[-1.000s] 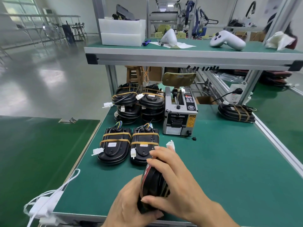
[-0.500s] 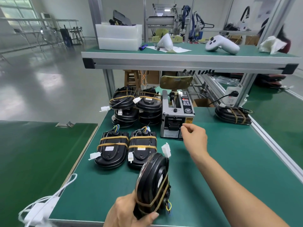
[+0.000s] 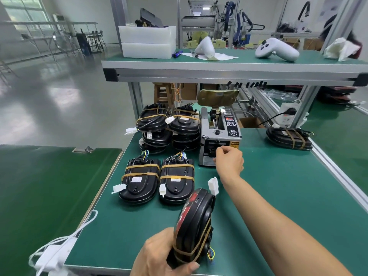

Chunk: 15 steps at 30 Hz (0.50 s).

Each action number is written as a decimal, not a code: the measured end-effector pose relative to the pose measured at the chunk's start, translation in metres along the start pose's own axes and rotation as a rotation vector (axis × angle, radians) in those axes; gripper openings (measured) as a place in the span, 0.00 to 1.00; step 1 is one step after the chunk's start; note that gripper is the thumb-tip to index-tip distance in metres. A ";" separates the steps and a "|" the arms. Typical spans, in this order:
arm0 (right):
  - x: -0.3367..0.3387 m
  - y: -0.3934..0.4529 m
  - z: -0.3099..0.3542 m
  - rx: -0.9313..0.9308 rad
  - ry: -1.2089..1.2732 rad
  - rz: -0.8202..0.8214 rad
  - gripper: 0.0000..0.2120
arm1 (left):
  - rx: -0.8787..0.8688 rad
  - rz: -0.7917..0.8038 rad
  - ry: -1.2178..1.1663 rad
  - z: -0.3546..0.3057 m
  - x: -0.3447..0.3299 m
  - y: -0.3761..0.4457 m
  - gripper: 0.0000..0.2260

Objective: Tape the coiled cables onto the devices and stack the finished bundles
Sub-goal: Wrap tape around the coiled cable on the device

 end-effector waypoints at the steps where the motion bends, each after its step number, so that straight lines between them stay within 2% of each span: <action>1: -0.001 0.001 0.000 -0.022 0.039 0.003 0.11 | -0.021 0.007 0.002 0.001 -0.001 0.000 0.32; 4: -0.004 0.006 -0.001 -0.124 0.180 0.024 0.14 | -0.045 0.000 0.033 0.002 -0.001 -0.002 0.29; 9: -0.011 0.014 -0.002 -0.231 0.322 0.012 0.07 | -0.043 0.021 0.052 0.004 -0.003 -0.004 0.26; 12: -0.015 0.017 -0.004 -0.275 0.350 -0.017 0.03 | 0.031 0.019 0.005 0.004 -0.001 -0.003 0.30; 15: -0.019 0.018 -0.004 -0.300 0.386 -0.037 0.05 | 0.046 0.033 0.007 0.003 -0.001 -0.005 0.32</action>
Point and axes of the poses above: each hand's wrist, its own y-axis towards the middle knuckle, its own x-axis out of the back of the hand, z = x × y, the point moved 4 cm from there along y, towards the middle knuckle, and after that the axes turned 9 degrees about -x, right-handed, at the moved point
